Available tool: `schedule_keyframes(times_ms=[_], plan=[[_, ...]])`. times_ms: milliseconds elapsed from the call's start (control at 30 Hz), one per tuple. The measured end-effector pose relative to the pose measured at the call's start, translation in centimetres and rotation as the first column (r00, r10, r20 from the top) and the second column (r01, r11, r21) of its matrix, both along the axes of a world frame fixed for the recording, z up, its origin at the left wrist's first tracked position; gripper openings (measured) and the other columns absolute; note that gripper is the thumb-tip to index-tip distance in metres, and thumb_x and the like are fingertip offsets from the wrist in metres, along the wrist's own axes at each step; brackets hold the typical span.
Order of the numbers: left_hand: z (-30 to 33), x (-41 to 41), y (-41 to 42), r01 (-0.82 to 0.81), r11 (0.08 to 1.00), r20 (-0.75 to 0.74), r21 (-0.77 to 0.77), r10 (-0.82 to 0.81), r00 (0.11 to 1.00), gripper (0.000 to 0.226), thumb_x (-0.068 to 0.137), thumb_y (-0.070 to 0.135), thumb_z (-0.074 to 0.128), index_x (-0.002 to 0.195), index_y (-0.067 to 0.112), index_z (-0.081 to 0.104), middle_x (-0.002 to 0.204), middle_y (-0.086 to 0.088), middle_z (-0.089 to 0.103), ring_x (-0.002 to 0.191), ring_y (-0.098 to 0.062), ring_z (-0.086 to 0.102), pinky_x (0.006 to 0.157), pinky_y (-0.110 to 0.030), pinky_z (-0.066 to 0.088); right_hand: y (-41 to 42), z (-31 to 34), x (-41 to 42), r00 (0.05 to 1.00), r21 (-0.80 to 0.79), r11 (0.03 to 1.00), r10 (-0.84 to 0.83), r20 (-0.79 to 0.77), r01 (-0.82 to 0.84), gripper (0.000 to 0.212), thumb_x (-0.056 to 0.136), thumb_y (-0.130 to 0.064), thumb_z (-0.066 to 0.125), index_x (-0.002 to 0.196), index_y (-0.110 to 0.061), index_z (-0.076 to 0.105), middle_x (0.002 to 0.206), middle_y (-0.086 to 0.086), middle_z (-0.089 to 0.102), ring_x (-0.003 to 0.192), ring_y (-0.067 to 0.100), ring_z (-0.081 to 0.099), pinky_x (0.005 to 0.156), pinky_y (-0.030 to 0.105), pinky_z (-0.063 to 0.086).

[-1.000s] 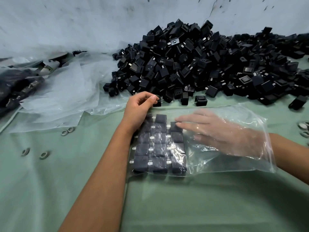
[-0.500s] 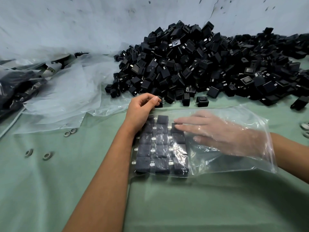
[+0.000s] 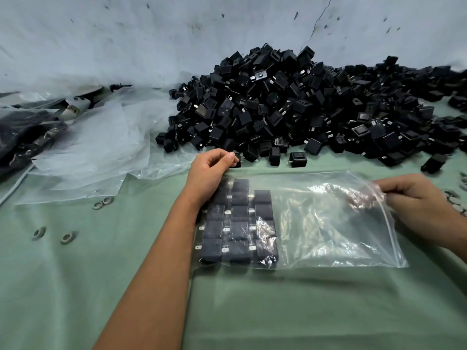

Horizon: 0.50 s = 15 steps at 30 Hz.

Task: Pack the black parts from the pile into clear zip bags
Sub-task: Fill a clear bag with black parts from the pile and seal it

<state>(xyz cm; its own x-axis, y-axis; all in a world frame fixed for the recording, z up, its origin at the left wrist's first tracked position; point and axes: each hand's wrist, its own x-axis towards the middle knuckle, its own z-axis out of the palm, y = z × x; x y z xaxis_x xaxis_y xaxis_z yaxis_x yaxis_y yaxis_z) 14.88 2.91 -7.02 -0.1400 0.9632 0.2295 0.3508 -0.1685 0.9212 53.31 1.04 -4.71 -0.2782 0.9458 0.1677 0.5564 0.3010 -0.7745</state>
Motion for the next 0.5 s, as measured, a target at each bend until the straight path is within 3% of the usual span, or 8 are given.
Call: schedule_keyframes(times_ms=[100,167,233,300,367,433,500], plan=[[-0.2,0.0,0.2,-0.062,0.998,0.013,-0.001,0.062,0.998,0.024,0.102,0.029,0.058,0.090,0.021,0.078,0.088,0.007,0.076,0.085,-0.004,0.067,0.082,-0.027,0.051,1.0,1.2,-0.5,0.973,0.075,0.979,-0.176,-0.146,0.189,0.053,0.084,0.021,0.043,0.067,-0.018,0.076,0.073,0.022,0.072,0.058,0.024,0.067,0.054,0.029,0.057],[-0.4,-0.1,0.4,-0.153,0.988,0.034,-0.009,0.153,0.988,0.024,0.102,0.028,0.058,0.089,0.021,0.077,0.087,0.004,0.075,0.086,-0.011,0.068,0.083,-0.036,0.057,2.0,2.6,-2.3,0.967,0.212,0.948,-0.212,-0.139,0.238,0.046,0.083,0.012,0.045,0.070,-0.021,0.075,0.070,0.006,0.073,0.060,0.021,0.068,0.050,0.031,0.056],[-0.4,-0.3,0.6,-0.238,0.971,0.081,-0.032,0.240,0.967,0.024,0.102,0.023,0.057,0.087,0.021,0.076,0.084,0.006,0.074,0.082,-0.013,0.068,0.084,-0.040,0.058,2.3,4.6,-5.4,0.981,0.336,0.922,-0.180,-0.069,0.193,0.038,0.083,0.003,0.051,0.074,-0.025,0.075,0.066,-0.007,0.071,0.053,0.014,0.063,0.044,0.029,0.052],[-0.5,-0.4,0.8,-0.279,0.958,0.125,-0.068,0.286,0.950,0.026,0.102,0.020,0.055,0.085,0.023,0.074,0.082,0.007,0.073,0.081,-0.013,0.069,0.083,-0.039,0.060,2.7,5.9,-9.2,0.993,0.427,0.902,-0.103,0.058,0.069,0.033,0.086,0.001,0.058,0.080,-0.026,0.076,0.066,-0.014,0.069,0.047,0.007,0.055,0.042,0.015,0.040],[-0.5,-0.6,1.0,-0.264,0.960,0.143,-0.092,0.275,0.951,0.026,0.104,0.018,0.053,0.087,0.021,0.073,0.085,0.002,0.074,0.084,-0.016,0.070,0.079,-0.034,0.061,3.3,6.6,-13.6,0.978,0.391,0.917,0.002,0.209,-0.085,0.027,0.089,-0.003,0.063,0.091,-0.023,0.079,0.076,-0.010,0.073,0.056,0.002,0.061,0.054,0.016,0.047],[-0.5,-0.5,1.0,-0.237,0.968,0.152,-0.086,0.248,0.957,0.026,0.104,0.016,0.053,0.087,0.019,0.072,0.087,-0.001,0.074,0.085,-0.017,0.069,0.077,-0.031,0.059,4.3,6.0,-17.3,0.918,0.276,0.934,0.110,0.380,-0.226,0.026,0.090,-0.007,0.062,0.101,-0.022,0.080,0.089,-0.005,0.077,0.077,0.010,0.069,0.076,0.027,0.057],[-0.5,-0.5,1.1,-0.225,0.972,0.155,-0.073,0.234,0.960,0.026,0.104,0.016,0.052,0.087,0.018,0.072,0.086,-0.003,0.074,0.084,-0.018,0.070,0.080,-0.037,0.061,5.2,5.1,-20.4,0.832,0.208,0.927,0.161,0.531,-0.312,0.032,0.091,-0.010,0.059,0.116,-0.020,0.076,0.108,0.000,0.077,0.099,0.020,0.069,0.091,0.035,0.056]])
